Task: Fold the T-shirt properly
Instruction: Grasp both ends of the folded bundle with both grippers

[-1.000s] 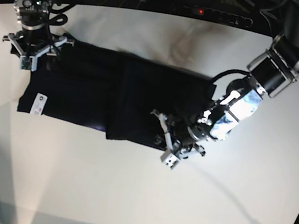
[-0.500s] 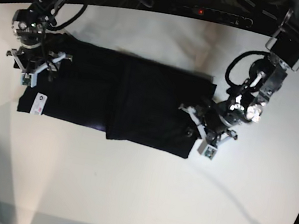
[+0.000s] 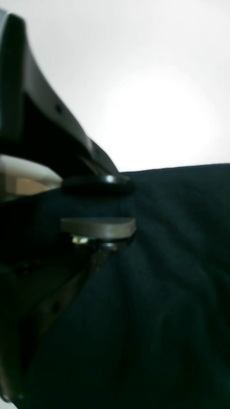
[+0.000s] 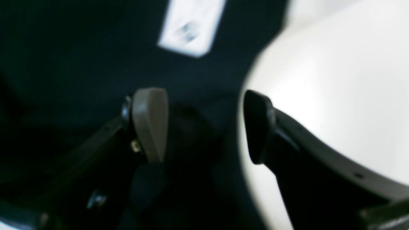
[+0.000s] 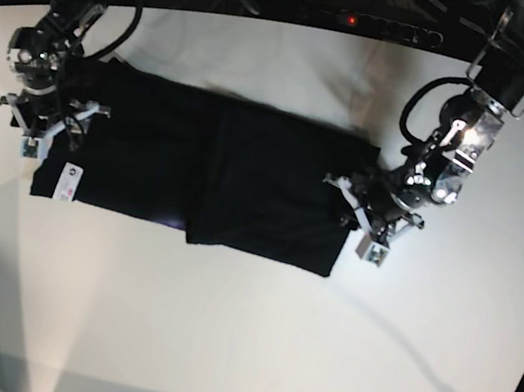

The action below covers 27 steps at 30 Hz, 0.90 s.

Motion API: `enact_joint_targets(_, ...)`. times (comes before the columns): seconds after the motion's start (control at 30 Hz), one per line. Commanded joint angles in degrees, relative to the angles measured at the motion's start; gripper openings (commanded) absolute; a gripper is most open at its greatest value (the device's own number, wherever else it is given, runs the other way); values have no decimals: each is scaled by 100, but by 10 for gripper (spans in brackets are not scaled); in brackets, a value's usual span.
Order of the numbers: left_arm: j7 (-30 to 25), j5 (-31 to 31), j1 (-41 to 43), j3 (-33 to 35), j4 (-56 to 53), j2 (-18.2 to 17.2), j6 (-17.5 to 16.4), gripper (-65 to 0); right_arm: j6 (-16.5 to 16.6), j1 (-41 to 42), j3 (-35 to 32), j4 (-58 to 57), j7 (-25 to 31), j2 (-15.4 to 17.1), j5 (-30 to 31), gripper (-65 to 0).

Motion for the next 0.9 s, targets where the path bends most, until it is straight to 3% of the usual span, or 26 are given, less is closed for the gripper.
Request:
enact_joint_targets(0.0, -20, -19, -87, -37, 90, -43, -14, -512, 76, 88, 57, 32, 124, 68, 40, -269)
enact_joint_targets(0.6, -20, -19, 27, -37, 90, -34, -14, -512, 76, 150, 84, -1032, 80, 191, 40, -289)
enact_joint_targets(0.7, -20, -19, 71, -72, 90, -34, -14, -512, 76, 150, 84, -1226, 80, 200, 40, -372)
enact_joint_targets(0.87, -47, -19, 133, -89, 99, -87, -14, -513, 76, 132, 84, -1419, 80, 270, 40, -610)
